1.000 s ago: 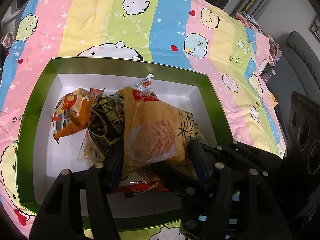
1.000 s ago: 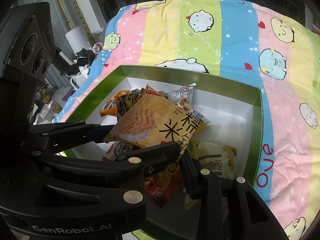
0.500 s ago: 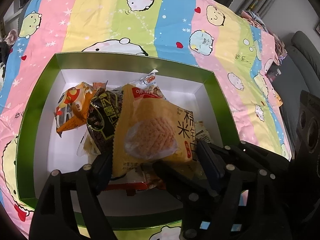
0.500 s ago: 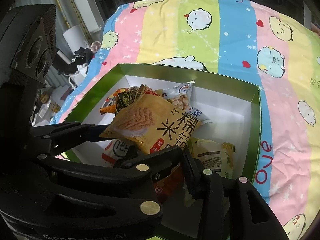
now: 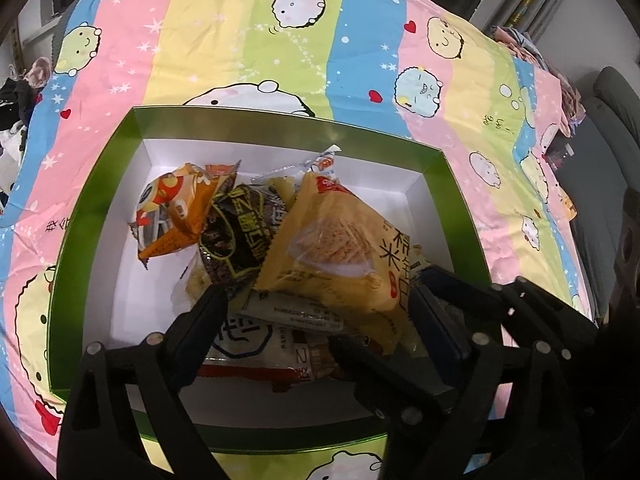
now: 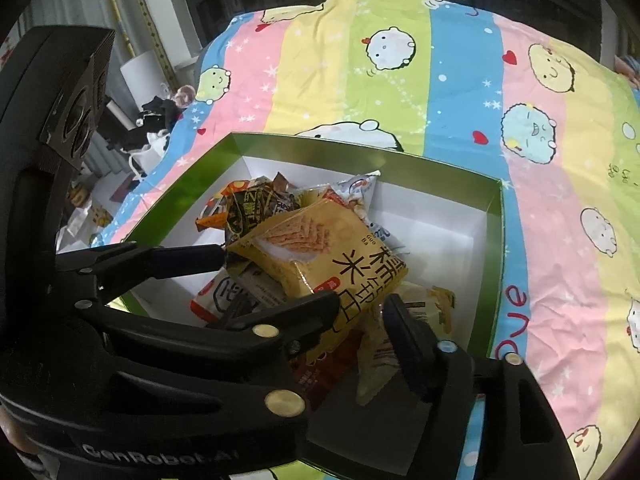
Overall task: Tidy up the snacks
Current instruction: 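Open both grippers to release the yellow bag in the box, then withdraw both grippers up from the green box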
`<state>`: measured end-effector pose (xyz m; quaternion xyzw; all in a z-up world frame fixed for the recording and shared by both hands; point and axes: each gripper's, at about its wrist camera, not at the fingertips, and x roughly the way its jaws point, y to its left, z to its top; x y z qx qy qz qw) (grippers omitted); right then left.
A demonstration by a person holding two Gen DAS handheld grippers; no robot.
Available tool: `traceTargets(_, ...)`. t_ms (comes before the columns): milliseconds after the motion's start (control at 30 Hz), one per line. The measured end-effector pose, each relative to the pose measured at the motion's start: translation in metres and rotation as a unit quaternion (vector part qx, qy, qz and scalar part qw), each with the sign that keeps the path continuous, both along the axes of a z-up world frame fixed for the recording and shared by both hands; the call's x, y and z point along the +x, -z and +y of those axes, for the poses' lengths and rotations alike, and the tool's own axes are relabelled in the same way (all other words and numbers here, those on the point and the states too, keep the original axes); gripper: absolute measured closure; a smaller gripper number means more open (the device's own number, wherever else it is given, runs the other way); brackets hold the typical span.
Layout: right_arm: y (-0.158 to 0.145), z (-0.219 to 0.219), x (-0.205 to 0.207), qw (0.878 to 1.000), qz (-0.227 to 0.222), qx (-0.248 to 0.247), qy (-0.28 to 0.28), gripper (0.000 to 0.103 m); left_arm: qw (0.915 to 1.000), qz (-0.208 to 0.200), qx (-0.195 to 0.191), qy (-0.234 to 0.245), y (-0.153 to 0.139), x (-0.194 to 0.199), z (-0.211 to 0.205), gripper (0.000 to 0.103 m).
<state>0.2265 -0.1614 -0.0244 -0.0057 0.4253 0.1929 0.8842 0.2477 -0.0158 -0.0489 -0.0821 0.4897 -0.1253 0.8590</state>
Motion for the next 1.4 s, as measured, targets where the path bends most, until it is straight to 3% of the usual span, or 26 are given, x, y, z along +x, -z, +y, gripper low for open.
traceTargets(200,-0.003,-0.003,-0.001,1.000,-0.005,-0.009,0.011,0.022,0.9999,-0.006,0.014,-0.006,-0.002,-0.001,0.001,0.010)
traceTargets(300,-0.003,-0.004,-0.001,1.000,-0.007,-0.016,0.017,0.014,0.9997,-0.008,0.022,-0.010,-0.003,-0.002,0.001,0.001)
traceTargets(600,-0.005,-0.005,-0.004,0.999,-0.017,-0.037,0.031,0.002,0.9986,-0.014,0.047,-0.017,-0.007,-0.006,0.003,0.001)
traceTargets(733,-0.008,-0.006,-0.005,0.998,-0.020,-0.045,0.038,0.001,0.9978,-0.019,0.060,-0.022,-0.011,-0.008,0.004,0.001)
traceTargets(900,-0.011,-0.003,-0.009,0.997,-0.027,-0.067,0.038,0.001,0.9936,-0.038,0.104,-0.025,-0.020,-0.013,0.001,0.001)
traceTargets(1400,-0.038,-0.011,-0.027,0.994,-0.052,-0.083,0.051,0.001,0.9931,-0.047,0.092,-0.057,-0.045,-0.027,0.021,0.001)
